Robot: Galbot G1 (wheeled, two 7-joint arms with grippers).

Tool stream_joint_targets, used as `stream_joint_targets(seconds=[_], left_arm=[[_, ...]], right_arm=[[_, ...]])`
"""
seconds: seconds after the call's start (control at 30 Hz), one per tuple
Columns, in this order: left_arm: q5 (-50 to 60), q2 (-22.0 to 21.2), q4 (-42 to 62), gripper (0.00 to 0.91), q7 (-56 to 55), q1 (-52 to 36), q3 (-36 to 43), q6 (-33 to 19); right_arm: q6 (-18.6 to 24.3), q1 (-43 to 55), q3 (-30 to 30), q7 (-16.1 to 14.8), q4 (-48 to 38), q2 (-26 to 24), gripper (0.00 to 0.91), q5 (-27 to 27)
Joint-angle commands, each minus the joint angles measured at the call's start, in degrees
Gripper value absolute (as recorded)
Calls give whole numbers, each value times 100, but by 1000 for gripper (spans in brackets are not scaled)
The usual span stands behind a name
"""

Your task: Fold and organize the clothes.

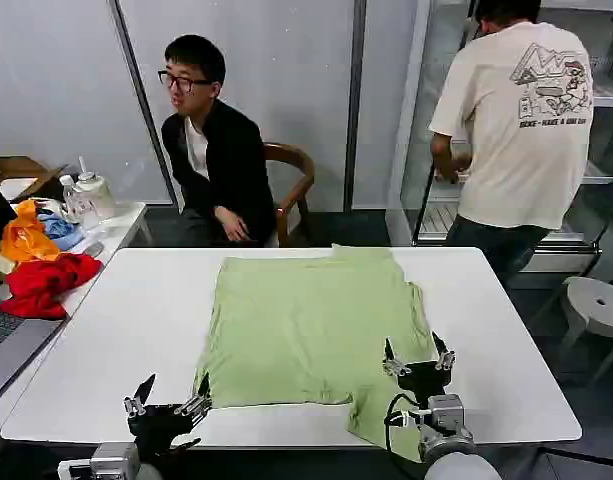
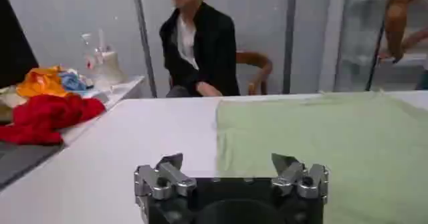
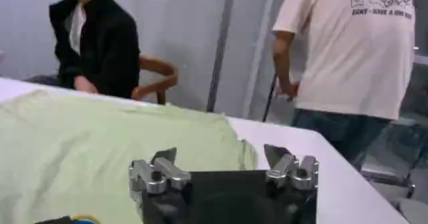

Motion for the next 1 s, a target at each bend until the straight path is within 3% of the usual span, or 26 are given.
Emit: stream_joint_targets(seconds=[0.03, 0.4, 1.0], left_arm=[[-267, 222, -108, 907, -267, 364, -30, 0], [-404, 224, 525, 907, -244, 68, -64, -8], [-504, 163, 1057, 907, -108, -440, 41, -10]], right_arm=[[-353, -309, 338, 179, 316, -238, 907, 503], [-342, -1099, 978, 295, 260, -33, 907, 938], [-220, -1514, 666, 245, 276, 337, 907, 629]])
